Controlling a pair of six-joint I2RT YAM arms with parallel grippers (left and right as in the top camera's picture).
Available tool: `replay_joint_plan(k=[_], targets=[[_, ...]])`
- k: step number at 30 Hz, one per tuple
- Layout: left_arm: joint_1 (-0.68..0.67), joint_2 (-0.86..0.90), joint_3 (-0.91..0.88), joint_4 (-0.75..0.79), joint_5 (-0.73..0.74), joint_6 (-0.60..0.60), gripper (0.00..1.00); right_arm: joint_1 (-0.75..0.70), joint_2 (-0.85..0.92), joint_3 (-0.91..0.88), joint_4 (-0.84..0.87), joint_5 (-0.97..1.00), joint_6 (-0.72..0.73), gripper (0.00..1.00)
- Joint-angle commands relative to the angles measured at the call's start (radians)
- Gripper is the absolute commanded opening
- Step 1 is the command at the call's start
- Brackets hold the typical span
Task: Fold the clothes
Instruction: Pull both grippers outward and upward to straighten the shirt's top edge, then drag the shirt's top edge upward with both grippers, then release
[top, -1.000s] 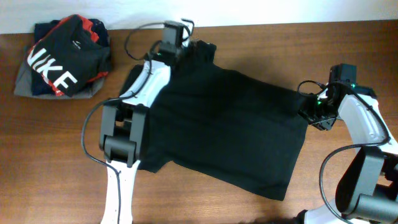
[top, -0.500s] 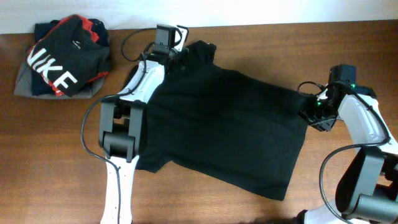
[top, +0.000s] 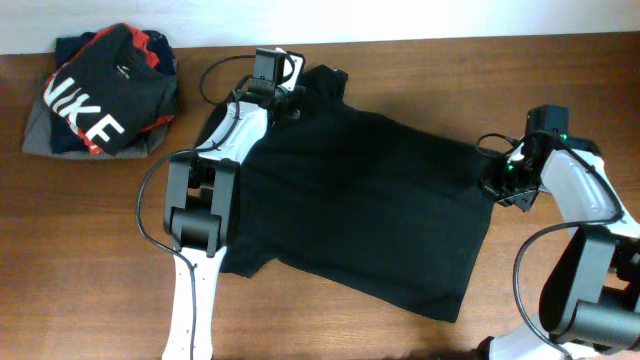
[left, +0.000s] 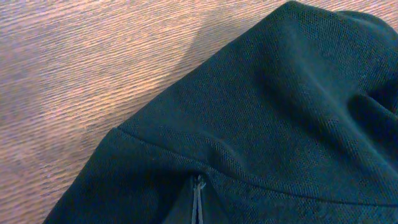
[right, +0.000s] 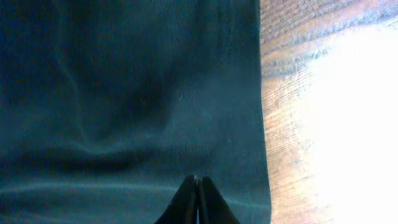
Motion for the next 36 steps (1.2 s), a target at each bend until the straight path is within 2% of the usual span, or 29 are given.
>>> replay_joint_plan(k=[1,16,29,36], targets=[[0.001,0.066,0.0,-0.008,0.01,0.008,0.0,0.005,0.009,-0.012,0.034,-0.005,0.005,0.05],[0.056,0.098,0.0,0.041,-0.028,0.008,0.0,0.005,0.199,-0.017,0.265,-0.009,0.004,0.04],[0.151,0.11,0.0,0.089,-0.07,-0.005,0.0,0.005,0.249,-0.017,0.507,-0.009,0.013,0.04],[0.21,0.11,0.0,0.089,-0.078,-0.023,0.0,0.005,0.388,0.003,0.641,-0.058,0.039,0.04]])
